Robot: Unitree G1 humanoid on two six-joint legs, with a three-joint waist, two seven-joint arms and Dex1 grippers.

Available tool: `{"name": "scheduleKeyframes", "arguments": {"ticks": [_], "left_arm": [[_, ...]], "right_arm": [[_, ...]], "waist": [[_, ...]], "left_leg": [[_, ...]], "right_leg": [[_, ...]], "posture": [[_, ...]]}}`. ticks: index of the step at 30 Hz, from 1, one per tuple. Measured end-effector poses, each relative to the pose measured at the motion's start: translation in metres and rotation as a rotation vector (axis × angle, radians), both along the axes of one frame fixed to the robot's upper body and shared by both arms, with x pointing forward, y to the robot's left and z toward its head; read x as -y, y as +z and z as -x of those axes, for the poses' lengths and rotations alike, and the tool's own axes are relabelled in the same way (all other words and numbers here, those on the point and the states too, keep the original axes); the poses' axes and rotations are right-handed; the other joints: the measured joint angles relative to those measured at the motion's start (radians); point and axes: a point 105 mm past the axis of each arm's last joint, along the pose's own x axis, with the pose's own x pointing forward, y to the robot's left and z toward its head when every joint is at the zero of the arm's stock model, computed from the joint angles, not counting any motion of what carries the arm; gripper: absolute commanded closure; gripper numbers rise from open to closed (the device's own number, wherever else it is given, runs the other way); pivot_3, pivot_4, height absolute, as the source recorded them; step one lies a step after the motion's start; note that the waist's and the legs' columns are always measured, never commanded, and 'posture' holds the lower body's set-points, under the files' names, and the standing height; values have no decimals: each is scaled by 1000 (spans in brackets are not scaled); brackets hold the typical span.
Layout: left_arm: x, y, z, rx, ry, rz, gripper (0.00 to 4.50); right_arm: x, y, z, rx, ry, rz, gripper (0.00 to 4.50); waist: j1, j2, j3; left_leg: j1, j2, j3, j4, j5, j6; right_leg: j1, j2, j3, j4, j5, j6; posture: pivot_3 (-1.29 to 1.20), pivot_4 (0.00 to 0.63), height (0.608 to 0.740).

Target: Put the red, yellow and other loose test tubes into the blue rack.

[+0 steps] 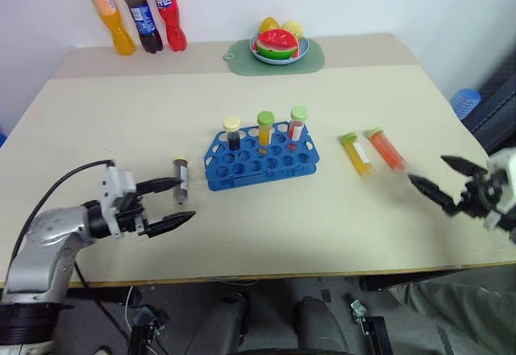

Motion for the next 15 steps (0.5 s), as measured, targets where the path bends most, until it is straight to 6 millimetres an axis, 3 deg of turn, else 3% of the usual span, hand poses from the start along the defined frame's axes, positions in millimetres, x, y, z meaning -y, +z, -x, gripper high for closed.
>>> {"name": "scheduleKeyframes", "arguments": {"ticks": [4,7,15], "left_arm": [[14,8,-3,14,-42,10,334],[19,7,-1,-1,-58,17,334],[24,3,16,-42,-38,35,334]], "right_arm": [[1,12,-46,-154,-50,10,178],[3,10,-68,-286,-86,-2,178],[7,-8,-99,-503,-155,-2,178]], "waist": [[-5,1,1],[-6,2,2],[-7,3,3]], "left_leg": [[-4,0,1,0,0,0],[-6,0,1,-1,0,0],[-7,-1,1,-1,0,0]], "right_leg": [[-3,0,0,0,2,3],[-3,0,0,0,2,3],[-4,0,0,0,2,4]], "posture": [[0,150,740],[0,150,740],[0,150,740]]}}
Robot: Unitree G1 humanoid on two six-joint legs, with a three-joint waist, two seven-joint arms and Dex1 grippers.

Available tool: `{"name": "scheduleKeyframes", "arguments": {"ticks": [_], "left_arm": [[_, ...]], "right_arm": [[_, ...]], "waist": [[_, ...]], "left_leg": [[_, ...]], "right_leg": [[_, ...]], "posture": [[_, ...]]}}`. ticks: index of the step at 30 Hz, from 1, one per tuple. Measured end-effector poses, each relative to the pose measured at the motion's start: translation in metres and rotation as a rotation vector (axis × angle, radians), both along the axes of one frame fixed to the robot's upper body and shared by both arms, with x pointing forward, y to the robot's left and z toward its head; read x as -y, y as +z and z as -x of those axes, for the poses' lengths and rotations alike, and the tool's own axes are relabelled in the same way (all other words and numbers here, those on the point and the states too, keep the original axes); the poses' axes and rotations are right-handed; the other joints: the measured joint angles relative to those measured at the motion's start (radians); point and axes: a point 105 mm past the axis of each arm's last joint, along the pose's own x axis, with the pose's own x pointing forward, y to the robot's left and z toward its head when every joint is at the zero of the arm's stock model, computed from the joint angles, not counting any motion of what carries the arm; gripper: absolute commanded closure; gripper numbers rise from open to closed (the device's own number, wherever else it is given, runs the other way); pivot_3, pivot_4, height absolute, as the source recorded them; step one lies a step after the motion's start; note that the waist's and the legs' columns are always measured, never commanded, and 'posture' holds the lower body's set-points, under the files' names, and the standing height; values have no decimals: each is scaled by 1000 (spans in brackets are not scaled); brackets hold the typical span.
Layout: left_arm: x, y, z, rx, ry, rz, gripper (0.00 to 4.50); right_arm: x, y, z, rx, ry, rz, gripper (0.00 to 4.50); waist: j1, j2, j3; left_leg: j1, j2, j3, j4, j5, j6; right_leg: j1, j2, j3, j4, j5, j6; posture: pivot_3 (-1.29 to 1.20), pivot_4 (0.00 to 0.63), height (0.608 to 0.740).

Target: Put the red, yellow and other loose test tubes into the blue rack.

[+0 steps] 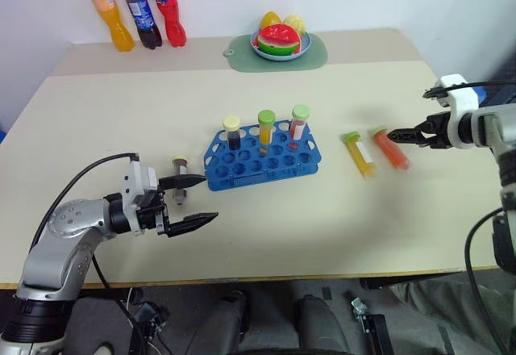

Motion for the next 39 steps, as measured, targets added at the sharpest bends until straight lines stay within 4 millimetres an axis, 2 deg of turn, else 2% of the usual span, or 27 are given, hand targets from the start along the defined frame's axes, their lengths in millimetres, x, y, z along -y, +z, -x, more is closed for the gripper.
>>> {"name": "scheduleKeyframes", "arguments": {"ticks": [8,11,15,16,20,23,26,29,32,35,39], "left_arm": [[-9,0,16,-24,105,7,334],[-13,1,23,-34,141,12,291],[-15,2,27,-43,165,18,291],[-15,2,27,-45,166,20,291],[-12,8,23,-20,156,27,291],[-11,9,18,-14,152,34,291],[-11,8,12,-17,154,49,291],[-8,3,6,-27,144,65,291],[-5,-1,-2,-26,134,79,291],[-1,-1,-13,-10,124,94,291],[7,-3,-25,-1,118,124,291]], "right_arm": [[-8,-29,-4,-102,14,32,178],[-13,-38,-6,-117,29,61,1495],[-11,-39,-6,-119,40,98,3525],[-11,-39,-6,-118,43,102,3726],[-8,-35,-10,-80,49,129,3725],[2,-22,-13,10,80,199,3725],[16,7,-11,214,143,174,3725],[8,30,0,468,251,83,3725],[-14,30,19,634,278,-6,3725],[-52,16,34,745,257,-78,3725],[-104,14,48,889,262,-174,3725]], "waist": [[-1,1,0],[-1,2,1],[-1,2,1],[0,2,1],[1,3,1],[2,5,2],[6,6,3],[3,5,2],[0,6,2],[0,6,2],[5,6,2]], "left_leg": [[0,0,0,1,0,-1],[1,0,0,0,0,-1],[1,0,0,1,1,-1],[1,0,0,1,1,-1],[1,0,0,1,1,-2],[1,0,0,1,1,-2],[1,0,0,0,1,-2],[1,0,0,1,1,-1],[1,1,0,2,1,-1],[1,1,1,3,2,-3],[1,1,1,4,2,-3]], "right_leg": [[-2,2,0,1,0,0],[-3,2,1,2,0,0],[-4,3,1,2,0,0],[-3,3,1,2,0,0],[-4,3,1,2,0,0],[-4,2,1,3,0,0],[-3,3,1,2,0,0],[0,3,1,3,0,0],[-1,3,2,6,0,0],[-3,3,4,9,0,0],[-3,4,4,11,0,0]], "posture": [[0,150,740],[0,150,740],[0,150,740],[0,150,740],[0,150,740],[0,150,740],[0,150,740],[0,150,740],[0,150,740],[0,150,740],[0,150,740]]}}
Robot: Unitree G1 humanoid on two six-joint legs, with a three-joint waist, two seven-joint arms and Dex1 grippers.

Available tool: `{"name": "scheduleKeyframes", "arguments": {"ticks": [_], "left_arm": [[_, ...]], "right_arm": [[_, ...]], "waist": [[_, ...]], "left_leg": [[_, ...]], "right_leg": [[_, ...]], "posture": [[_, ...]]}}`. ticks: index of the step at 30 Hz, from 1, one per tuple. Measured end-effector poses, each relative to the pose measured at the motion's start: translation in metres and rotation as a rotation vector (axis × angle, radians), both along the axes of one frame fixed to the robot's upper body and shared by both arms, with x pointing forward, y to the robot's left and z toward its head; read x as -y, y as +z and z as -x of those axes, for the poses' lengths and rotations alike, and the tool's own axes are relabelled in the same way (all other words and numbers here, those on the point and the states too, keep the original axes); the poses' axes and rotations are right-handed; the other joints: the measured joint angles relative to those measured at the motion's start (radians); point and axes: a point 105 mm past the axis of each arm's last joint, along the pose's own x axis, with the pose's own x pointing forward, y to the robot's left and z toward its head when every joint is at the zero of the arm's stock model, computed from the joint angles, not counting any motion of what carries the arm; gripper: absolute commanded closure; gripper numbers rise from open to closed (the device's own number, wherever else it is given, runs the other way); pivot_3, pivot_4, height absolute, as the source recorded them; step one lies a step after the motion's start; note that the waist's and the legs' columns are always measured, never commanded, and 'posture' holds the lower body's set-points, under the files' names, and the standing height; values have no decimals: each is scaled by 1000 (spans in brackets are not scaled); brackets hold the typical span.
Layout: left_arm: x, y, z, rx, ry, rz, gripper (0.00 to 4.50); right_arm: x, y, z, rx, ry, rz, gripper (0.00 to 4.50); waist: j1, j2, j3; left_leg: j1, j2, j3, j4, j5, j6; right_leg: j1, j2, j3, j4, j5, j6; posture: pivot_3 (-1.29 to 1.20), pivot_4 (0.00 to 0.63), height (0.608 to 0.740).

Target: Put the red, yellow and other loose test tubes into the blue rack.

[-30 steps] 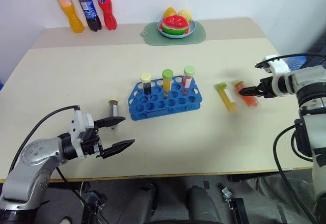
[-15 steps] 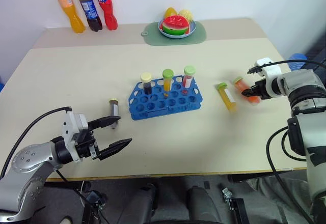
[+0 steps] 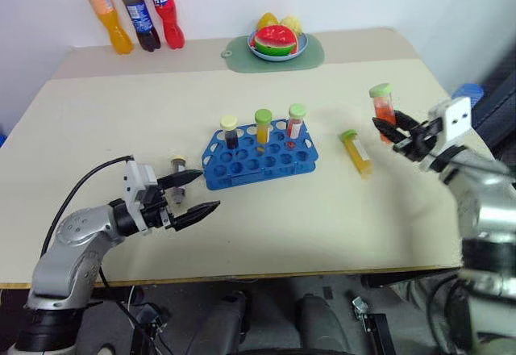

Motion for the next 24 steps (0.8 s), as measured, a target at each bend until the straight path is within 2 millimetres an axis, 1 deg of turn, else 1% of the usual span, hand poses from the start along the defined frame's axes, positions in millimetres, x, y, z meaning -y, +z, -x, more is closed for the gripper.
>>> {"name": "scheduleKeyframes", "arguments": {"ticks": [1,4,7,9,11,14,19,21,24], "left_arm": [[3,0,-2,6,-6,7,291],[12,2,-8,13,-30,24,291],[14,7,-11,27,-34,27,291],[12,5,-12,18,-32,27,291],[11,4,-12,13,-35,22,291],[11,5,-12,14,-37,22,291],[9,1,-9,4,-30,16,291],[8,0,-7,1,-31,10,291],[7,1,-4,4,-37,-8,291]], "right_arm": [[-11,3,1,29,7,-46,3725],[-34,8,-1,89,-1,-155,3725],[-47,5,-1,99,2,-159,3725],[-55,4,-1,111,10,-171,3725],[-65,-3,2,108,32,-171,3725],[-80,-20,5,73,61,-178,3725],[-101,-43,4,31,102,-182,3725],[-107,-48,3,22,110,-187,3725],[-112,-48,-1,39,117,-180,3725]], "waist": [[0,0,0],[1,0,0],[-1,0,0],[-2,-1,0],[-4,-1,0],[-5,-1,0],[-5,-1,0],[-5,-1,0],[-4,-1,0]], "left_leg": [[0,0,0,0,0,0],[0,0,-1,0,1,-1],[0,0,-1,0,1,-2],[0,0,-1,-1,3,-5],[0,0,-1,-1,3,-5],[0,0,-1,-1,3,-5],[1,0,-1,-1,4,-6],[1,0,-1,-1,4,-6],[1,0,-1,-1,4,-6]], "right_leg": [[0,0,0,0,0,0],[-2,0,0,1,0,0],[-5,0,0,1,0,0],[-5,1,0,2,0,0],[-6,1,0,3,0,0],[-6,1,0,3,0,-1],[-6,1,0,3,0,-1],[-6,1,0,3,0,-1],[-6,2,0,3,0,-1]], "posture": [[0,150,740],[0,150,740],[0,150,740],[0,150,740],[0,150,740],[0,150,740],[0,150,740],[0,150,740],[0,150,740]]}}
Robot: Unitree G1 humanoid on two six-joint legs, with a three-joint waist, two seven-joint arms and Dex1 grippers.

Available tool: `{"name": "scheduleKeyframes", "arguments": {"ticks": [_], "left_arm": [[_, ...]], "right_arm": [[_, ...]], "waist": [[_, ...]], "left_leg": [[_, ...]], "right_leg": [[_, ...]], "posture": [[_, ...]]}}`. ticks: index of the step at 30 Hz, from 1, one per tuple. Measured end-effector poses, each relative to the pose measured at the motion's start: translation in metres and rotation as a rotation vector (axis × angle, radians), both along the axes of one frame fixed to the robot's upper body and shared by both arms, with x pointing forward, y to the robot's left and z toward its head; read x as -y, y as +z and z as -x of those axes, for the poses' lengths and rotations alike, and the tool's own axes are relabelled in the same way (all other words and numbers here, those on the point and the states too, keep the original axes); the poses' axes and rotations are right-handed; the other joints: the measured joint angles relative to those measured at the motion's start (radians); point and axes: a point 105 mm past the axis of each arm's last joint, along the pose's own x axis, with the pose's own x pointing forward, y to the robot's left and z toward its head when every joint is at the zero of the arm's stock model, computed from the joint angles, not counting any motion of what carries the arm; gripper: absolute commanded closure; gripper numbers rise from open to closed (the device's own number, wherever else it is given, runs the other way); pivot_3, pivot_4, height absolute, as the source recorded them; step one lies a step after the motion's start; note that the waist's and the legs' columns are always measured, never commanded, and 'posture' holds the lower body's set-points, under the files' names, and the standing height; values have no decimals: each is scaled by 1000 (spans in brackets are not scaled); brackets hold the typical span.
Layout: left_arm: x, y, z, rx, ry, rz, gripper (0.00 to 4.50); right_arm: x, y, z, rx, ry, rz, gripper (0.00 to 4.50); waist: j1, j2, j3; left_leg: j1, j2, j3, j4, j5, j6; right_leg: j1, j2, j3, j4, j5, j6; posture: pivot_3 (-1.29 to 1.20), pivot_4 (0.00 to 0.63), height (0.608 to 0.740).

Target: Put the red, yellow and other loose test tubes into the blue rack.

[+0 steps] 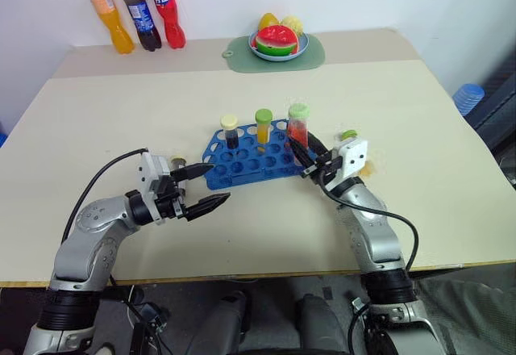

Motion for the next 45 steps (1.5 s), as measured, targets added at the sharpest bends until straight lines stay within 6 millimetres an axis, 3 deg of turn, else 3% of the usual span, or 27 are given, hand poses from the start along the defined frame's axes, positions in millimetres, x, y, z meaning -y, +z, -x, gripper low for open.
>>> {"name": "scheduleKeyframes", "arguments": {"ticks": [8,20,30,38,42,45], "left_arm": [[-3,-1,4,0,7,-18,291],[-9,1,5,0,38,-24,291],[-8,2,4,1,39,-19,291],[-6,3,4,4,41,-9,291],[-5,2,3,3,41,5,291],[-3,2,3,2,35,15,291]], "right_arm": [[-1,-3,-7,40,-11,10,3725],[14,-10,-12,59,-74,17,3725],[-9,-18,-28,45,-57,-52,3725],[-9,-35,-18,23,-9,-23,28],[20,-38,-4,27,-63,97,28],[39,-26,12,11,-76,209,28]], "waist": [[-1,-2,-1],[4,-3,-2],[-9,-4,-2],[-17,-5,-3],[1,-5,-3],[6,-5,-3]], "left_leg": [[1,0,0,0,0,0],[7,0,-1,-1,-2,3],[16,3,0,-6,-2,2],[16,5,-1,-9,-2,0],[16,5,0,-9,-2,0],[16,5,-1,-8,-2,0]], "right_leg": [[1,1,0,0,0,0],[8,1,0,0,0,-1],[13,4,1,0,-1,-3],[11,5,1,-1,-2,-5],[11,5,1,-1,-2,-5],[11,4,1,-1,-2,-5]], "posture": [[0,150,740],[0,150,740],[0,150,740],[0,150,740],[0,150,740],[0,150,740]]}}
